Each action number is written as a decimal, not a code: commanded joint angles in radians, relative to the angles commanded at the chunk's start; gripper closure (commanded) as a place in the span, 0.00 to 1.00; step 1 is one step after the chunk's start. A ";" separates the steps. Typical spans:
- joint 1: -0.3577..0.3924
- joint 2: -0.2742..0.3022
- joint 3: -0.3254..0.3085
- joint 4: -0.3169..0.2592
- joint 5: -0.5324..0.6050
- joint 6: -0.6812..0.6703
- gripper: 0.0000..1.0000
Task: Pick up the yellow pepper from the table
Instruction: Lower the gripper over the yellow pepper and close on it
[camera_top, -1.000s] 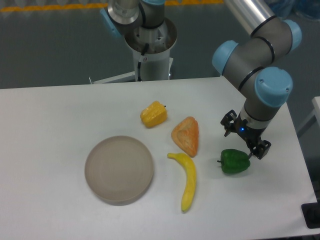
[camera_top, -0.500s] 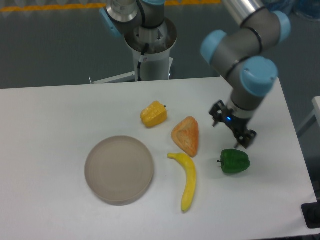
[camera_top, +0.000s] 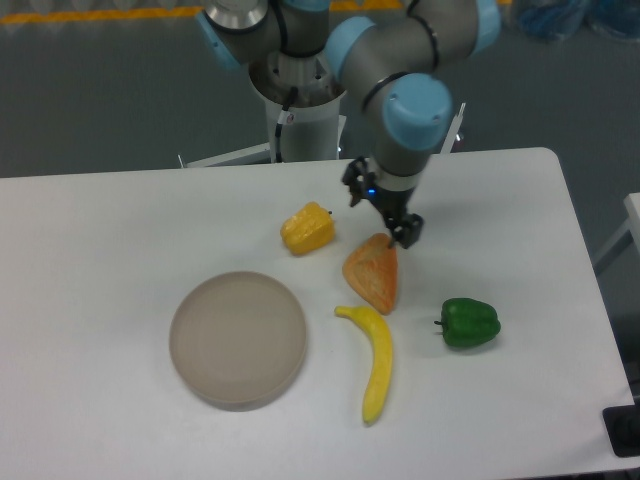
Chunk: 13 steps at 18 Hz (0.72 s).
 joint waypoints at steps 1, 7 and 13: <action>-0.009 0.005 -0.021 0.026 0.002 -0.006 0.00; -0.057 0.040 -0.101 0.059 0.008 -0.049 0.00; -0.083 0.029 -0.149 0.129 0.009 -0.077 0.00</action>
